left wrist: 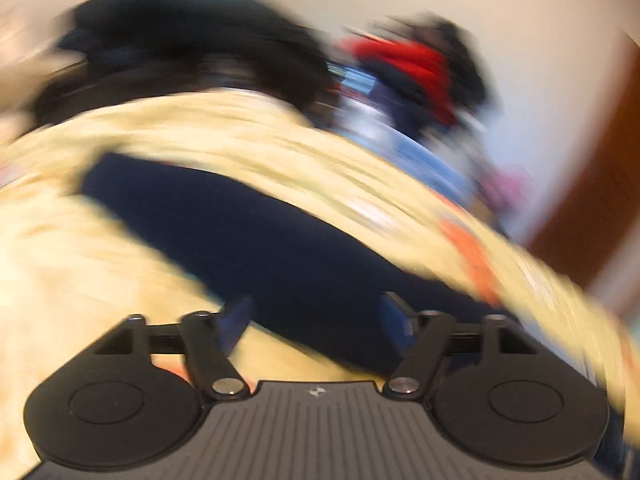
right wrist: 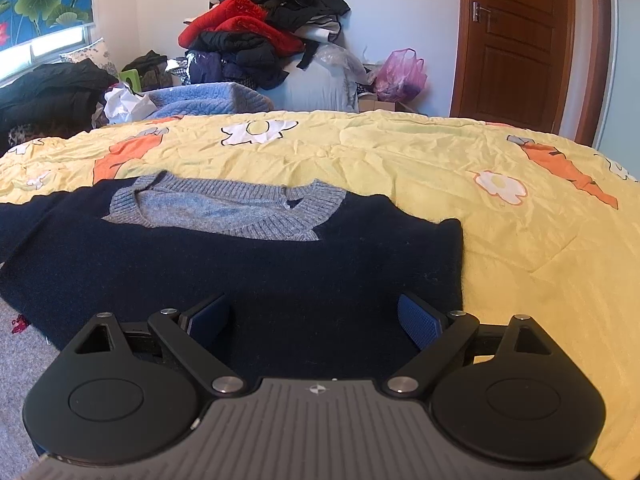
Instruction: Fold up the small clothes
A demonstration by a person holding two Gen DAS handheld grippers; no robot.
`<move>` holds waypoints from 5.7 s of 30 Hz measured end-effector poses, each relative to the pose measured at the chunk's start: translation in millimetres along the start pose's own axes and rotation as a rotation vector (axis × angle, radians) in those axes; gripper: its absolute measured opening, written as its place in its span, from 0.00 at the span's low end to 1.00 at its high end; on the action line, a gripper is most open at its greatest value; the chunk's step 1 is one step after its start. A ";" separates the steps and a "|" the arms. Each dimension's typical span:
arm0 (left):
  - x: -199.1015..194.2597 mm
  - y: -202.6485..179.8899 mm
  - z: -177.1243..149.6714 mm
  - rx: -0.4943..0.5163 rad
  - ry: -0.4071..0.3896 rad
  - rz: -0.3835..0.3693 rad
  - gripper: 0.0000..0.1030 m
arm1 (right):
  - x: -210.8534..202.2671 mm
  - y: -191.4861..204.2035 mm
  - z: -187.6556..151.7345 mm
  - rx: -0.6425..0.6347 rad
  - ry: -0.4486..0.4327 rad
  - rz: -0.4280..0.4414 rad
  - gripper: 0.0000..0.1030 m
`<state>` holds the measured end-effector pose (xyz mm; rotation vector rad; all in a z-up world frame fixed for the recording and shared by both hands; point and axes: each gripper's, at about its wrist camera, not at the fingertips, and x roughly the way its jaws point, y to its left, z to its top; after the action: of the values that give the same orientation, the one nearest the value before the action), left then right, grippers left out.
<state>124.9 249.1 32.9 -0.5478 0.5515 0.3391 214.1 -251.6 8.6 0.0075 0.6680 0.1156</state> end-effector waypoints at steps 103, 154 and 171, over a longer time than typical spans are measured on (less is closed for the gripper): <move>-26.0 -157.6 -151.8 0.546 0.129 -0.275 0.84 | -25.2 -27.5 25.6 0.186 0.053 0.096 0.33; -69.3 -166.1 -170.4 0.702 0.199 -0.272 0.99 | -108.7 53.1 -84.1 -0.013 -0.008 0.005 0.70; -78.6 -152.1 -193.8 0.726 0.184 -0.272 1.00 | -128.0 62.1 -103.9 0.041 0.050 -0.129 0.99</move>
<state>51.5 3.3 -0.3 0.0558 0.7186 -0.1786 43.6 -207.0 8.8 0.0008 0.7186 -0.0223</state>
